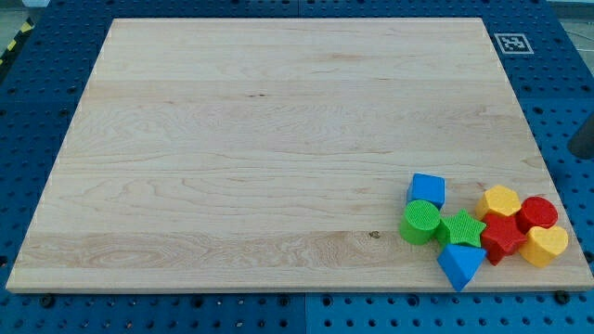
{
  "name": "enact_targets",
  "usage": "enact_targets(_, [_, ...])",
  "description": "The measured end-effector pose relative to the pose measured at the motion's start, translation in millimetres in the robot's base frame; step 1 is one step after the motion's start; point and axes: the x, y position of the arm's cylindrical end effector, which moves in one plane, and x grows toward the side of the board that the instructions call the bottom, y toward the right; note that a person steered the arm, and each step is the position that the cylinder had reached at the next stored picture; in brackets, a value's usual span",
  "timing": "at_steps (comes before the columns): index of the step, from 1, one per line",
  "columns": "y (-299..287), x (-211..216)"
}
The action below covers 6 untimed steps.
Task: Keep arm on bottom right corner of the board
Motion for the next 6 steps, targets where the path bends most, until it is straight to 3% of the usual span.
enact_targets(6, [-0.5, -6.9])
